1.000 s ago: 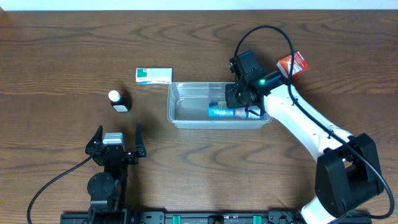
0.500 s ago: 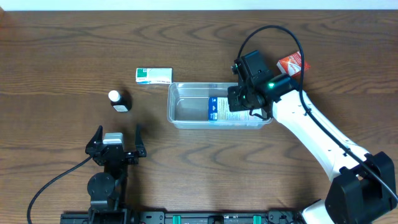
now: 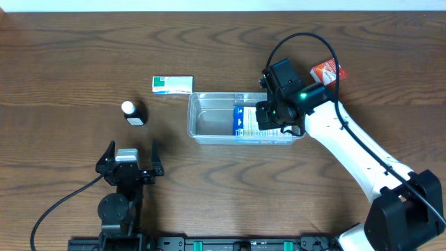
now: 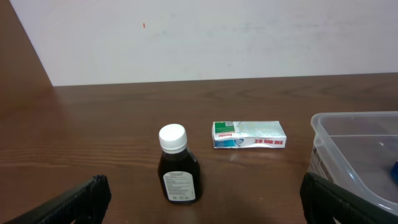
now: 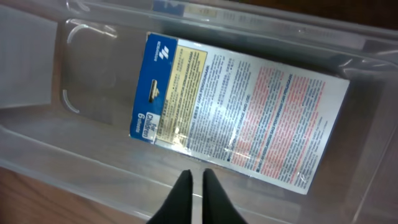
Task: Pack container
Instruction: 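Open the right gripper and withdraw toward the red packet, then grasp the red Actifast packet with the right gripper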
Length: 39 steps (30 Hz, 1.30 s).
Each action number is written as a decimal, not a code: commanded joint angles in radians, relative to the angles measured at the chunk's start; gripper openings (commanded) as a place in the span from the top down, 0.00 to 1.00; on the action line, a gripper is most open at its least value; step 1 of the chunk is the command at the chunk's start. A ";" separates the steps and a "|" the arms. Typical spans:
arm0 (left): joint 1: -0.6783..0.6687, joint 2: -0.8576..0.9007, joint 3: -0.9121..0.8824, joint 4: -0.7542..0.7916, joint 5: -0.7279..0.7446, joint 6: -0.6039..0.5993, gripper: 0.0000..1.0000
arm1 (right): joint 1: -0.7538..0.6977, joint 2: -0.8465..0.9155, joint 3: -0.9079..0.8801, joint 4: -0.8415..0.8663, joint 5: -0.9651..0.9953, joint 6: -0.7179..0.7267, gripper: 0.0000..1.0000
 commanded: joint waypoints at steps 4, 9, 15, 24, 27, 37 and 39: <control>-0.003 -0.001 -0.018 -0.039 -0.030 0.017 0.02 | -0.026 -0.013 0.120 -0.050 0.013 -0.042 0.63; -0.003 -0.001 -0.018 -0.039 -0.030 0.017 0.02 | -0.106 -0.013 0.268 -0.164 0.056 -0.056 0.32; -0.003 -0.001 -0.018 -0.039 -0.030 0.017 0.02 | -0.264 -0.013 0.341 -0.291 0.059 -0.053 0.20; -0.003 -0.001 -0.018 -0.039 -0.030 0.017 0.02 | -0.451 -0.003 0.332 -0.239 0.120 0.072 0.16; -0.003 -0.001 -0.018 -0.039 -0.030 0.017 0.02 | -0.485 0.031 0.323 -0.140 0.180 0.148 0.16; -0.003 -0.001 -0.018 -0.039 -0.030 0.017 0.02 | -0.490 0.291 0.323 0.124 0.278 0.385 0.20; -0.003 -0.001 -0.018 -0.039 -0.030 0.017 0.02 | -0.490 0.346 0.323 0.158 0.278 0.430 0.20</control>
